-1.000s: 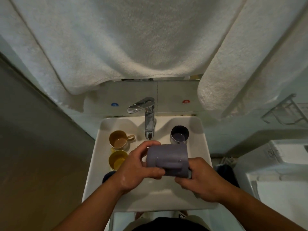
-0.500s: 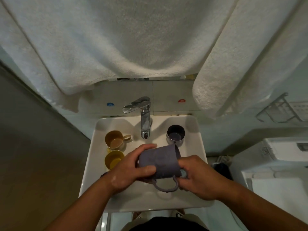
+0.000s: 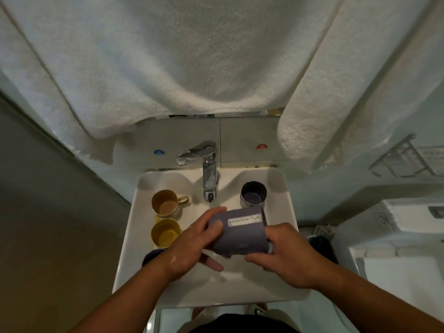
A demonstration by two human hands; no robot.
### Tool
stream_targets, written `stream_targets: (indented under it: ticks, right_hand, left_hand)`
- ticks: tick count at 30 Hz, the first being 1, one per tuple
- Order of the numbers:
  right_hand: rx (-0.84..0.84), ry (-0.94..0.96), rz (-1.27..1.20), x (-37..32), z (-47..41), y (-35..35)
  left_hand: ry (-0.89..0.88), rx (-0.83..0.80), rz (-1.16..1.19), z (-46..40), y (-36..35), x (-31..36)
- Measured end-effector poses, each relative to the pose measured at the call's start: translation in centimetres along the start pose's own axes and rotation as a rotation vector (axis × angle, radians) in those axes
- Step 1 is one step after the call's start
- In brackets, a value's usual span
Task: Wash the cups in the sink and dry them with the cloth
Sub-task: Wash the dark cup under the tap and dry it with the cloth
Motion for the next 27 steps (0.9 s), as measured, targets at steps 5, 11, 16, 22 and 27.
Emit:
stream_targets:
  ticks: [5,11,16,22,27]
  right_hand:
    - [-0.034,-0.065,-0.037,0.8,0.1,-0.3]
    - [0.004,-0.166,-0.467,1.4,-0.1,0.4]
    - [0.051,-0.066,-0.198,1.2,-0.2,1.5]
    - [-0.034,-0.039,-0.13,0.7,0.1,0.6]
    - [-0.053,-0.085,-0.349,1.0,-0.3,1.3]
  left_hand:
    - [-0.106,0.085,0.031,-0.3,0.2,0.6]
    - [-0.377,0.16,-0.323,0.3,-0.2,1.4]
    - [-0.077,0.037,0.016,-0.6,-0.4,0.6]
    - [-0.162,0.106,0.029,-0.2,0.2,0.8]
    - [-0.269,0.099,-0.086,0.4,-0.4,1.3]
Point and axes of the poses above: each hand's wrist, its own z-axis away from the middle knuckle, its own y-axis out of the back of the hand, x = y × z, the point moved 5 cm from there along -z, towards the middle knuckle, and after that the axes turned 2 degrees about -z, right-handed, at the moved point
